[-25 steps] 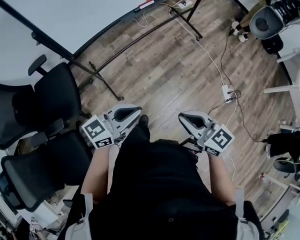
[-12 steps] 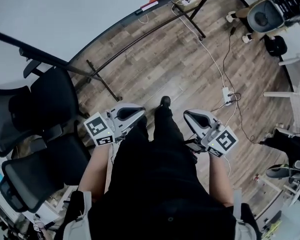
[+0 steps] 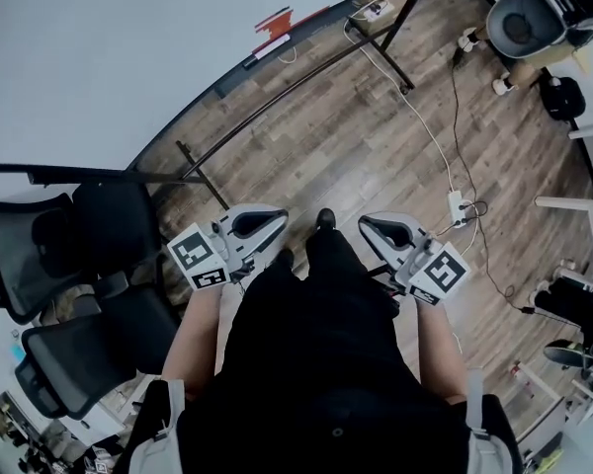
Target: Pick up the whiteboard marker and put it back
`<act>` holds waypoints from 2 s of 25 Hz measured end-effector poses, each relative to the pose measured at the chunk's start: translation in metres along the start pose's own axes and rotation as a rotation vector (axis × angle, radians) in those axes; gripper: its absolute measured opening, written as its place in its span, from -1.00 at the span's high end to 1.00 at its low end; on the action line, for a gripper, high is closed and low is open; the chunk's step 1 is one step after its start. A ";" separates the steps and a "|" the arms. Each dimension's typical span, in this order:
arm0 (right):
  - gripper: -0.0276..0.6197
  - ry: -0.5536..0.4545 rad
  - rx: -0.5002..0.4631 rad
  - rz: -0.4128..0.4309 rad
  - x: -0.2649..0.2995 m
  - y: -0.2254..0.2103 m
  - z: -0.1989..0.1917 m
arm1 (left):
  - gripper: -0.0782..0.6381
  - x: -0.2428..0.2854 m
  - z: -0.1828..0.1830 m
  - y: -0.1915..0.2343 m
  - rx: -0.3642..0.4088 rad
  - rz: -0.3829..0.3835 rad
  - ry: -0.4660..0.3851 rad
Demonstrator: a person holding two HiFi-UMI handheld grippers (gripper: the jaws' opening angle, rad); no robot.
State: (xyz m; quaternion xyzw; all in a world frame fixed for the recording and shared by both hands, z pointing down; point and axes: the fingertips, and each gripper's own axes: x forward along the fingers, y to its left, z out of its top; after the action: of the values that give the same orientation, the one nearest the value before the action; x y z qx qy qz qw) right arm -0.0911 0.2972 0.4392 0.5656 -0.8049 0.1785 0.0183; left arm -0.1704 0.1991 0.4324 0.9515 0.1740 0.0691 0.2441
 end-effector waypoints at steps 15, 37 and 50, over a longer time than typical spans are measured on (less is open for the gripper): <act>0.85 -0.031 0.007 0.180 0.009 -0.118 0.036 | 0.75 0.073 0.047 0.052 0.027 0.165 0.017; 0.85 0.103 -0.173 0.146 0.157 -0.192 0.120 | 0.75 0.069 0.157 0.183 0.170 0.143 -0.242; 0.85 0.091 -0.343 0.238 0.218 -0.218 0.170 | 0.75 0.063 0.162 0.224 0.205 0.316 -0.236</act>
State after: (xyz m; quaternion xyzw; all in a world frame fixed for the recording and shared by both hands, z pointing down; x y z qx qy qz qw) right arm 0.0599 -0.0167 0.3885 0.4466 -0.8829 0.0652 0.1293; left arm -0.0101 -0.0330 0.4038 0.9883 -0.0008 -0.0236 0.1508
